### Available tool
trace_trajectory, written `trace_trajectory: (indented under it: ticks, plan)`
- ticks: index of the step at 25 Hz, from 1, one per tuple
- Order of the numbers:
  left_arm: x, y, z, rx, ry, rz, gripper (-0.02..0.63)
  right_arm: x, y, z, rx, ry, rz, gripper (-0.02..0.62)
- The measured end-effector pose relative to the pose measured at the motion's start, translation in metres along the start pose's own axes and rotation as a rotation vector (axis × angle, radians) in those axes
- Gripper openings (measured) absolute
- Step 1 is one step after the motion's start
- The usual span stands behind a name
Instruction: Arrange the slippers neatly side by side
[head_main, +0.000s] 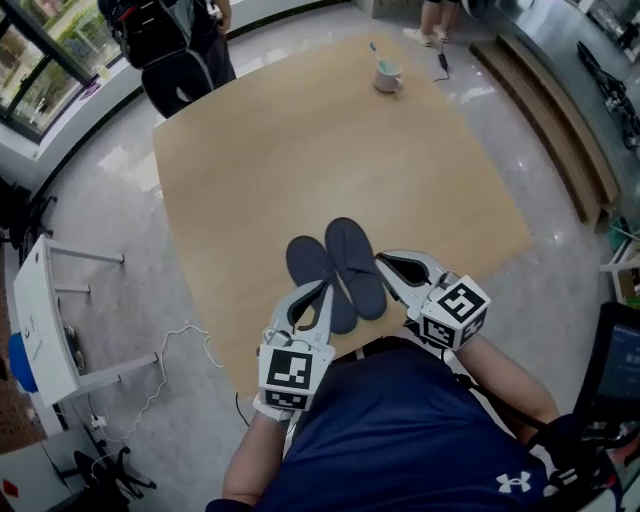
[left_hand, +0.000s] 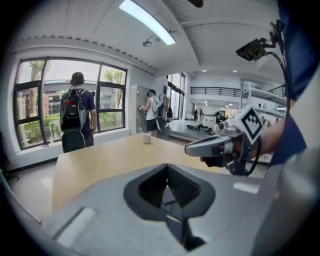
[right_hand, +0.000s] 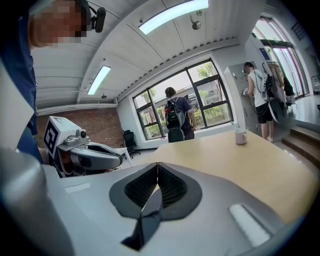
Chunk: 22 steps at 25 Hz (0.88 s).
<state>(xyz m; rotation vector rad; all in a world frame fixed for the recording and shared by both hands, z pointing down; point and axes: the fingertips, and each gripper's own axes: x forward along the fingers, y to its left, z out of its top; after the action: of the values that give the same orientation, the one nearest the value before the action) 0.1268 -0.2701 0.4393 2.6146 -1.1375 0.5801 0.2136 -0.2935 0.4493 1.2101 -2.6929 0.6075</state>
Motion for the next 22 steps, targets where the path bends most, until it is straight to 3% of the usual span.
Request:
trace_trajectory:
  ticks: [5,12,22]
  plan:
    - [-0.004,-0.007,-0.009,-0.055,0.015,-0.017,0.005,0.0,0.014,0.009,-0.007,-0.025,-0.01,0.011]
    - [-0.003,-0.026,-0.01,0.013,0.021,-0.049,0.005,-0.013,0.029,0.041,-0.067,-0.137,-0.012,0.011]
    - [-0.004,-0.022,-0.002,-0.035,0.015,-0.03,0.005,-0.023,0.033,0.053,-0.111,-0.135,-0.018,0.011]
